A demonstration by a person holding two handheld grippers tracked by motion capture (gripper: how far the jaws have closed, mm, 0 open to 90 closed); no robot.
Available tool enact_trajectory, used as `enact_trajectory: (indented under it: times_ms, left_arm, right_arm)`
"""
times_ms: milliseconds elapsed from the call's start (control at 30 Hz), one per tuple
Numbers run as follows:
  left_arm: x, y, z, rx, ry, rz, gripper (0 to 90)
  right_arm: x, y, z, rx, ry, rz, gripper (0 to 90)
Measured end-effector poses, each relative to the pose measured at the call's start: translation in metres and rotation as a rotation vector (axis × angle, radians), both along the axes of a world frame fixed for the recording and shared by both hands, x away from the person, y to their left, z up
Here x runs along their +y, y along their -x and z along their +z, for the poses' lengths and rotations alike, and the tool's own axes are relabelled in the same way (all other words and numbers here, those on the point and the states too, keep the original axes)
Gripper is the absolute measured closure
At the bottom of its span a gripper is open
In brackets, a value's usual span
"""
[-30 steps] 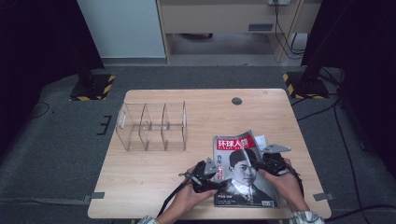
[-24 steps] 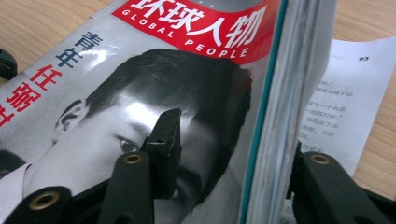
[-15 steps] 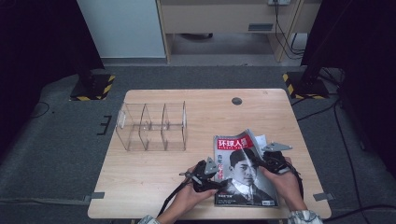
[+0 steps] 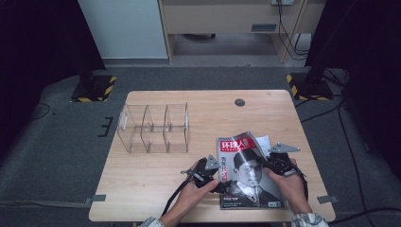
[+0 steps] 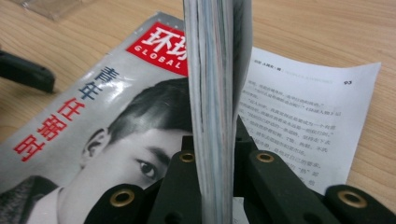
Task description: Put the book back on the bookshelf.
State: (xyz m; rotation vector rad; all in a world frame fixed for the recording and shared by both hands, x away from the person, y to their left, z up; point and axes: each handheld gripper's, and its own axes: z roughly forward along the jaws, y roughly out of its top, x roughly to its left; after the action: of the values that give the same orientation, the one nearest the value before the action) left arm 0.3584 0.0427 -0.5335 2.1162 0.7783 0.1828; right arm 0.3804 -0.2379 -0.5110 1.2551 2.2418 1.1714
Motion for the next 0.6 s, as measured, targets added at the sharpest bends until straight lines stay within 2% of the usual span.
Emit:
enact_trajectory:
  times_ms: [33, 67, 167, 200, 400, 567, 600]
  left_arm:
    - [0.001, -0.003, 0.001, -0.001, 0.015, 0.008, 7.9]
    - [0.002, -0.008, 0.003, -0.008, 0.004, 0.034, 6.8]
    - [0.006, -0.012, 0.006, -0.031, 0.02, 0.06, 6.9]
    - [0.01, -0.014, 0.009, -0.044, 0.041, 0.082, 6.9]
    - [0.014, -0.017, 0.007, -0.008, 0.044, 0.084, 6.9]
    - [0.01, -0.015, 0.003, 0.0, 0.021, 0.067, 7.1]
    - [0.008, -0.015, 0.001, 0.003, 0.009, 0.065, 7.3]
  right_arm:
    - [0.0, 0.0, 0.0, 0.0, 0.0, 0.0, 87.5]
    - [-0.001, 0.002, 0.002, -0.008, -0.014, 0.005, 87.6]
    - [-0.001, 0.004, 0.004, -0.016, -0.026, 0.008, 87.6]
    - [-0.001, 0.005, 0.006, -0.027, -0.034, 0.015, 87.7]
    - [-0.002, 0.009, 0.012, -0.058, -0.089, 0.036, 87.7]
    - [-0.004, 0.01, 0.014, -0.069, -0.13, 0.04, 87.8]
    - [-0.005, 0.011, 0.015, -0.079, -0.152, 0.046, 87.8]
